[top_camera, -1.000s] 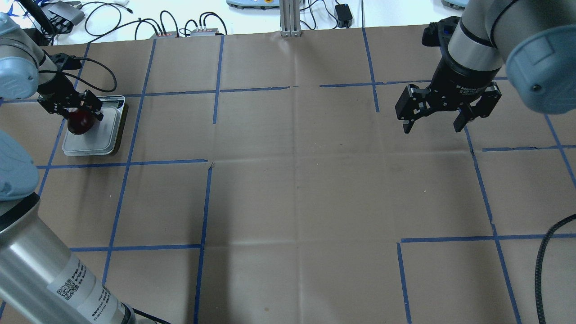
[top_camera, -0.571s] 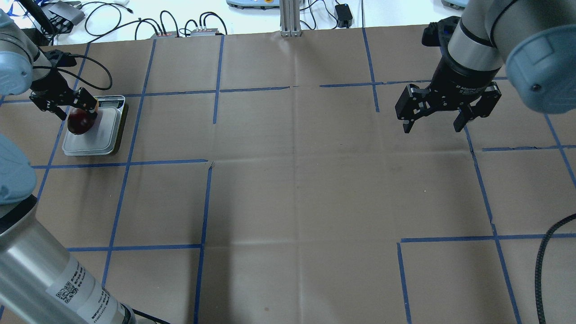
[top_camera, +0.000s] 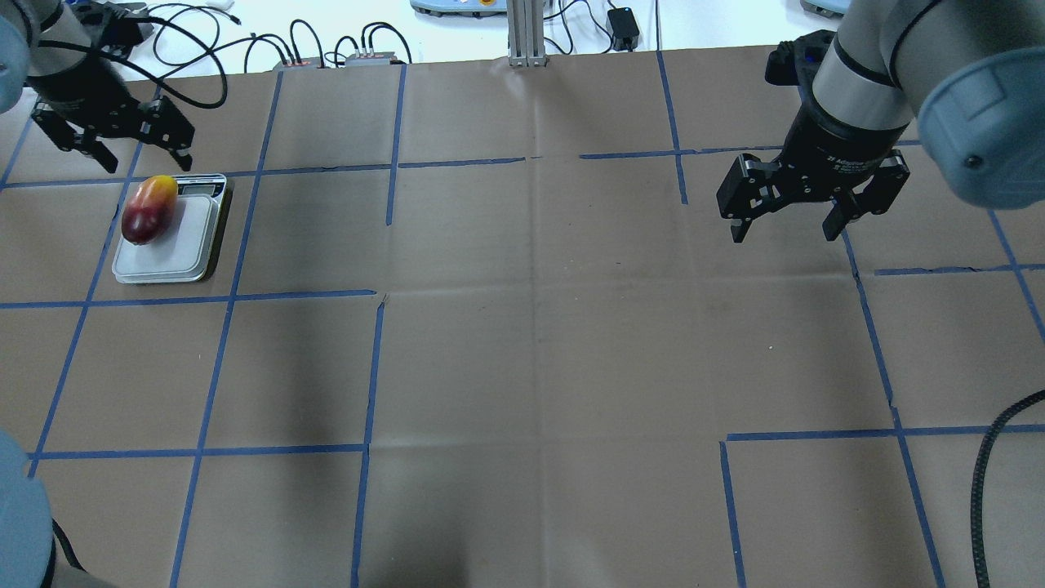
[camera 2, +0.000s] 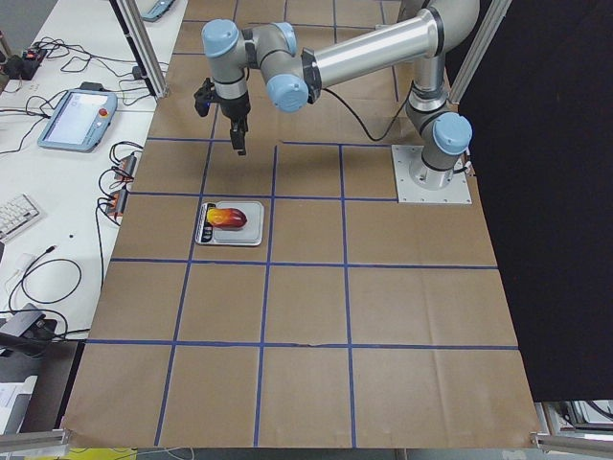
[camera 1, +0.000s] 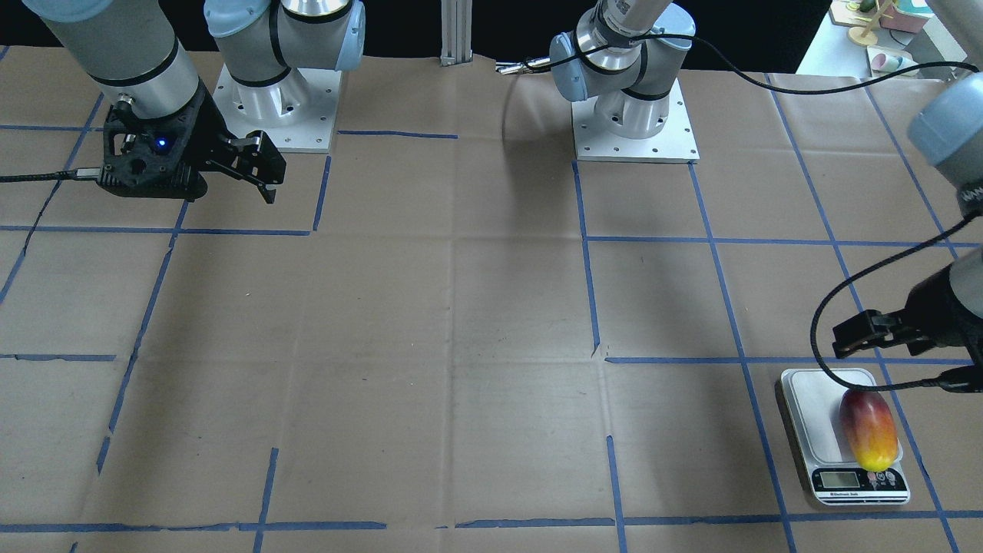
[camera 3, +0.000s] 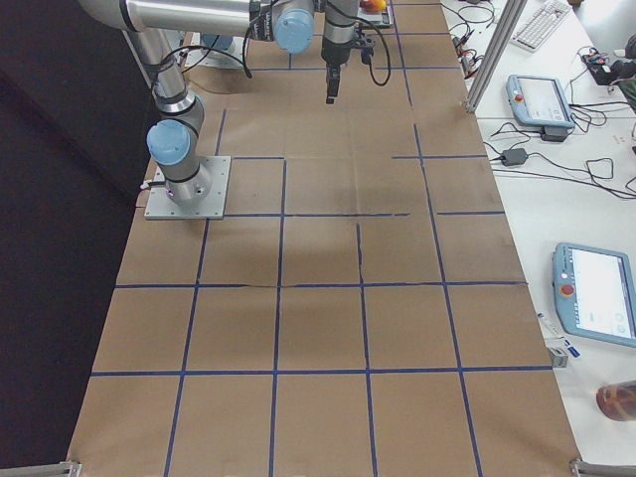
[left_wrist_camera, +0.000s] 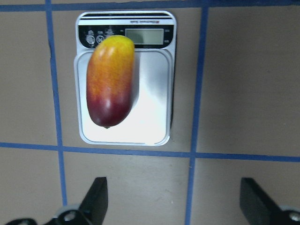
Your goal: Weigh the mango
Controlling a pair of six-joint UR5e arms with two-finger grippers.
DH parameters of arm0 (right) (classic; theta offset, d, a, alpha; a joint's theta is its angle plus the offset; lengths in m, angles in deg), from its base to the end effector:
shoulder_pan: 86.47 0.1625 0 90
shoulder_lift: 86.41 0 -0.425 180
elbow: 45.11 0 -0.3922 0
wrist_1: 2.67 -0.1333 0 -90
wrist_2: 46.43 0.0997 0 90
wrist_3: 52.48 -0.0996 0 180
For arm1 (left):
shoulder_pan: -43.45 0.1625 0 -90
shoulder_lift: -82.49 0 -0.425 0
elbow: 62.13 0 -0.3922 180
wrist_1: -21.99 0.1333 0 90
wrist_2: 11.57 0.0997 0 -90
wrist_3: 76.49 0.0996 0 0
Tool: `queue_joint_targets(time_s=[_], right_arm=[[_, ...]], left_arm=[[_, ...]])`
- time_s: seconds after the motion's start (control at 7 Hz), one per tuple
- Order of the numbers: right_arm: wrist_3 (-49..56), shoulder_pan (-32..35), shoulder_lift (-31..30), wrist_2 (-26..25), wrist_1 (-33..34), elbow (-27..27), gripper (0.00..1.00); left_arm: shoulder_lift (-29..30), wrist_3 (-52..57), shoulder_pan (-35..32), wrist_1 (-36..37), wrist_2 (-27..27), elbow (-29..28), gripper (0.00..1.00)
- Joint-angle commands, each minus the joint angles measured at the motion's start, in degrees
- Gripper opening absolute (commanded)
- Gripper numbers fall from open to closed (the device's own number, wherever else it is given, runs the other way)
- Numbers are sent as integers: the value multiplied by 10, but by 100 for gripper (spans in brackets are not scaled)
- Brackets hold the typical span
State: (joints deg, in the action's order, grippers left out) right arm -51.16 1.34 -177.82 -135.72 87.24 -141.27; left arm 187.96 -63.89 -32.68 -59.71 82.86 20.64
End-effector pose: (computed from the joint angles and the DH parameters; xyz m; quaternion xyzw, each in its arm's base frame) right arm 0.1164 -0.4761 0.4472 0.0078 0.9991 0.0420 0.0075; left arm 0.0222 -0.6139 0.4167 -0.0111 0.9992 0.0083 0.0377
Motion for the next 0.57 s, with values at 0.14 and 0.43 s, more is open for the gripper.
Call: queue_joint_targets(time_s=[0.14,0.43], right_arm=[[0,0,0,0,0,0,100],[0,0,0,0,0,0,100]], left_arm=[[-86,-59,-117,-2,-49,67,100],[-104,-61,-117,-2,-50,96,100]])
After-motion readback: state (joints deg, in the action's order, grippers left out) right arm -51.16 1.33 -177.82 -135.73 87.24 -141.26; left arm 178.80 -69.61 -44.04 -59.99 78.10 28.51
